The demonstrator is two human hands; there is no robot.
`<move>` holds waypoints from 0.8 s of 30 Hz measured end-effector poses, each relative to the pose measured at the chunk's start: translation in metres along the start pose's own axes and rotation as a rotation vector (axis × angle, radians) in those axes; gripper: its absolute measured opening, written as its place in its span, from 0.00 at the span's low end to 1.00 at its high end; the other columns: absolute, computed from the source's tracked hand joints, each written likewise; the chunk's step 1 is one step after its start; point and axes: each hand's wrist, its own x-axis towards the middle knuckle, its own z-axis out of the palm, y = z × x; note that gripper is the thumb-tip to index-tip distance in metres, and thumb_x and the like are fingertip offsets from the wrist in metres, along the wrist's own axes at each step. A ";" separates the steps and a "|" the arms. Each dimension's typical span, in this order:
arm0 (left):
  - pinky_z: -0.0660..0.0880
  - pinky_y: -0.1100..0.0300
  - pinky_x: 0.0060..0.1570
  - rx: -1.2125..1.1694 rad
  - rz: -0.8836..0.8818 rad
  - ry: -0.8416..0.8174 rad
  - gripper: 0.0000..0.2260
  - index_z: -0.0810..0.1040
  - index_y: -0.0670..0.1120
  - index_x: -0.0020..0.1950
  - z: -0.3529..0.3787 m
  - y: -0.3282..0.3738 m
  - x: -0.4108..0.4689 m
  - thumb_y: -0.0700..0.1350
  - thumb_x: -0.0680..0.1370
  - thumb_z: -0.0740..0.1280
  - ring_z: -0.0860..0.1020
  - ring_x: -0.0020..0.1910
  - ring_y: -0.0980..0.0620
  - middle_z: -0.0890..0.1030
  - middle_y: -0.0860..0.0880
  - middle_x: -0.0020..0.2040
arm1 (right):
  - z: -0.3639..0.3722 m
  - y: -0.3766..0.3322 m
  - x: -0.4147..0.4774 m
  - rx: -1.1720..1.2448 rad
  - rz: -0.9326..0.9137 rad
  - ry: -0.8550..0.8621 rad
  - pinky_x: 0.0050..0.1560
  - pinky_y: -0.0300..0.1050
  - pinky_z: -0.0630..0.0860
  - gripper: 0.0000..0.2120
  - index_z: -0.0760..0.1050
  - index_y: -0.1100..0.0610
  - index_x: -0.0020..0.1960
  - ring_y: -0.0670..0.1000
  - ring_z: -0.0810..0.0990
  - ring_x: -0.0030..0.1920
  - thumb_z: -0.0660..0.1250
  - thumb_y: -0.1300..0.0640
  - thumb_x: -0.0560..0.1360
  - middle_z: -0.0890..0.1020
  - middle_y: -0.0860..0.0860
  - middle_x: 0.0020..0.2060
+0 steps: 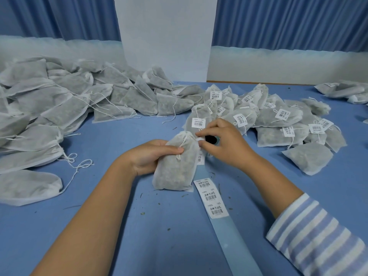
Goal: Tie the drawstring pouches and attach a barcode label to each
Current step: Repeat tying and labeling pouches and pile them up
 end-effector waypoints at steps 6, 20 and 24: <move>0.81 0.59 0.47 -0.031 0.022 -0.005 0.07 0.87 0.45 0.46 0.001 -0.003 0.001 0.43 0.71 0.71 0.84 0.50 0.50 0.86 0.45 0.49 | -0.006 -0.003 0.000 0.021 0.027 -0.026 0.55 0.27 0.64 0.12 0.83 0.51 0.56 0.45 0.72 0.56 0.74 0.55 0.73 0.76 0.47 0.51; 0.80 0.60 0.46 -0.065 0.113 0.022 0.07 0.88 0.46 0.44 0.002 -0.004 0.005 0.44 0.72 0.70 0.85 0.48 0.51 0.86 0.46 0.47 | -0.008 -0.005 -0.002 -0.064 -0.106 -0.033 0.56 0.41 0.69 0.08 0.84 0.53 0.53 0.48 0.73 0.53 0.71 0.55 0.76 0.81 0.49 0.47; 0.80 0.60 0.46 -0.024 0.127 0.024 0.06 0.87 0.45 0.45 0.002 -0.004 0.005 0.44 0.73 0.71 0.84 0.49 0.50 0.86 0.45 0.48 | -0.008 -0.005 -0.003 -0.018 -0.089 -0.041 0.57 0.43 0.71 0.07 0.85 0.53 0.52 0.49 0.75 0.53 0.70 0.57 0.76 0.81 0.50 0.47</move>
